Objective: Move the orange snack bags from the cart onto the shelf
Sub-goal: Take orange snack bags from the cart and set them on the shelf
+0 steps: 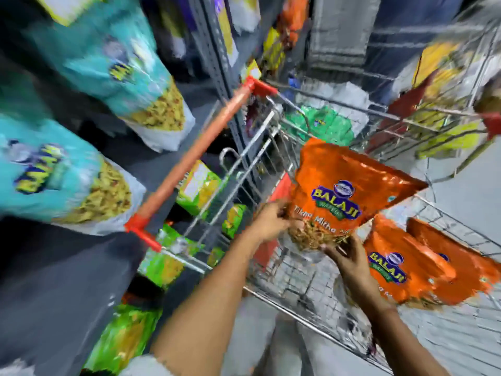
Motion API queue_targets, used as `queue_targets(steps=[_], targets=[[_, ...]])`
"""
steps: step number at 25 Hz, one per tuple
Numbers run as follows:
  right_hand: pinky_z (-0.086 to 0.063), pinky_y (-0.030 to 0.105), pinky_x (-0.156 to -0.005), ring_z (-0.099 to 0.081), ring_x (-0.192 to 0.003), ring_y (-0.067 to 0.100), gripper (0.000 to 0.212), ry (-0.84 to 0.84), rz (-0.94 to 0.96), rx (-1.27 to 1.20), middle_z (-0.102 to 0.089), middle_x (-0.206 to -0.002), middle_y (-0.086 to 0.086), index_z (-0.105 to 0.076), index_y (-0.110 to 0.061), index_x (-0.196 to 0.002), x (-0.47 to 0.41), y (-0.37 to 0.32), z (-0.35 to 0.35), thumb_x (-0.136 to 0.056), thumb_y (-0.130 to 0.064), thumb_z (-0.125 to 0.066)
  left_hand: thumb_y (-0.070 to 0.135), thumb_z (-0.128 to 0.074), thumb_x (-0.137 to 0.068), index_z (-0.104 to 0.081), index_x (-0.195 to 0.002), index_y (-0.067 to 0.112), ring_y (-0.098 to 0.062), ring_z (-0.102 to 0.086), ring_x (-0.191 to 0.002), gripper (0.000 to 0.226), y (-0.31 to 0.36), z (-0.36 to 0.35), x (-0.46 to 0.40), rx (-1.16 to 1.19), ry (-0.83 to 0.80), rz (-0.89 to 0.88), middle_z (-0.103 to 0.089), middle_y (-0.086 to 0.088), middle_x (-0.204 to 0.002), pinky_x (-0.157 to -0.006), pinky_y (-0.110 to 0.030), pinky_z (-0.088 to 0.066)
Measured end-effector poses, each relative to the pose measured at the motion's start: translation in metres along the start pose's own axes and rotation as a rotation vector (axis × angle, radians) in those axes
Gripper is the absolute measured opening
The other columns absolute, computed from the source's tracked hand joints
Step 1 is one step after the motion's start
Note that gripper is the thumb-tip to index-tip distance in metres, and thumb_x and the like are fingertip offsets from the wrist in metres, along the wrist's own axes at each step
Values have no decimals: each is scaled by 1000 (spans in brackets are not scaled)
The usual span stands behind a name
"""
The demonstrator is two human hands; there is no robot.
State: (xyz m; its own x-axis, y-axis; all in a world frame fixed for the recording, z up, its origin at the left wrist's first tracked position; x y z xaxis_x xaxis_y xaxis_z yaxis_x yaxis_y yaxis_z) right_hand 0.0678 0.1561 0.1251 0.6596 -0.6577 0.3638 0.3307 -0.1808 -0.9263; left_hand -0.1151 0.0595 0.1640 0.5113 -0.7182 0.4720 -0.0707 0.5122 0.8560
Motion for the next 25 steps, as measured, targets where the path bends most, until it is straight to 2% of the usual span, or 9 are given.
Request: queue_targets(steps=[4, 5, 7, 9, 13, 15, 17, 21, 25], targets=[[-52, 32, -99, -64, -118, 12, 54, -69, 311, -94, -66, -132, 10, -51, -11, -136, 22, -146, -42, -87, -5, -71, -1, -73, -79, -53, -127, 1, -19, -60, -104, 52, 124, 88, 93, 21, 276, -313, -66, -20, -113, -90, -27, -50], [-51, 27, -98, -63, -119, 10, 54, -99, 398, -111, -66, -132, 6, -51, -12, -137, 34, -185, -56, -87, -7, -71, 2, -74, -79, -54, -128, 6, -19, -62, -105, 52, 152, 111, 125, 20, 364, -392, -68, -19, -114, -91, -30, -51], [-50, 13, -92, -64, -111, -3, 52, -172, 592, -129, -69, -126, -1, -53, -9, -134, 64, -267, -91, -85, -2, -70, 9, -75, -79, -58, -123, 22, -7, -67, -98, 49, 203, 161, 200, 7, 544, -539, -74, -2, -108, -86, -21, -52], [-49, 6, -87, -64, -101, -11, 51, -257, 761, -166, -72, -117, -12, -55, -7, -131, 102, -343, -130, -83, 0, -70, 14, -75, -78, -62, -110, 37, 6, -67, -92, 41, 243, 202, 279, -10, 684, -665, -75, 19, -95, -84, -13, -52], [-52, 17, -92, -65, -105, -3, 49, -473, 1031, -270, -71, -117, -13, -57, -17, -127, 192, -450, -212, -82, -23, -75, 36, -72, -78, -64, -102, 50, 15, -66, -92, 29, 281, 259, 446, -163, 1078, -810, -71, 36, -92, -77, -6, -50], [-53, 19, -92, -66, -107, 0, 51, -620, 1119, -315, -71, -117, -13, -58, -24, -127, 248, -487, -263, -81, -37, -77, 39, -73, -77, -65, -101, 50, 15, -66, -92, 28, 276, 280, 537, -226, 1318, -810, -70, 38, -92, -76, -6, -50], [-53, 17, -90, -66, -109, 0, 56, -756, 1169, -342, -71, -119, -14, -59, -30, -128, 298, -506, -307, -75, -43, -76, 32, -74, -80, -66, -101, 43, 12, -67, -94, 25, 260, 291, 605, -221, 1457, -800, -72, 34, -96, -76, -6, -50], [-53, 35, -99, -64, -117, 4, 60, -1039, 1282, -267, -69, -126, -13, -56, -31, -134, 405, -504, -402, -78, -44, -74, 47, -69, -70, -68, -95, 51, 11, -68, -90, 25, 199, 292, 732, -233, 1757, -652, -74, 32, -93, -70, -3, -49], [-54, 43, -99, -64, -118, 2, 54, -1347, 1220, -180, -69, -126, -18, -56, -41, -130, 500, -476, -493, -79, -45, -75, 59, -66, -69, -64, -95, 60, 11, -69, -90, 27, 125, 297, 830, -243, 2024, -400, -75, 31, -89, -78, -23, -56]])
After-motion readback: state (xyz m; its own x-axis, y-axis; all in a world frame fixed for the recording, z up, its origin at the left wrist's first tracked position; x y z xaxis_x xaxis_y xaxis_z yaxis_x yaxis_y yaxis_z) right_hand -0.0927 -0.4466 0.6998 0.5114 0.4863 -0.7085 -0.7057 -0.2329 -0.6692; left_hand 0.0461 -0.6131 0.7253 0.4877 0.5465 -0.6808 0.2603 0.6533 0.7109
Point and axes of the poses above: each hand's wrist, its own x-axis away from the middle knuckle, its own z-axis out of the back of the hand, y = z × x, the point moved 8 cm from there along -x, towards the middle knuckle
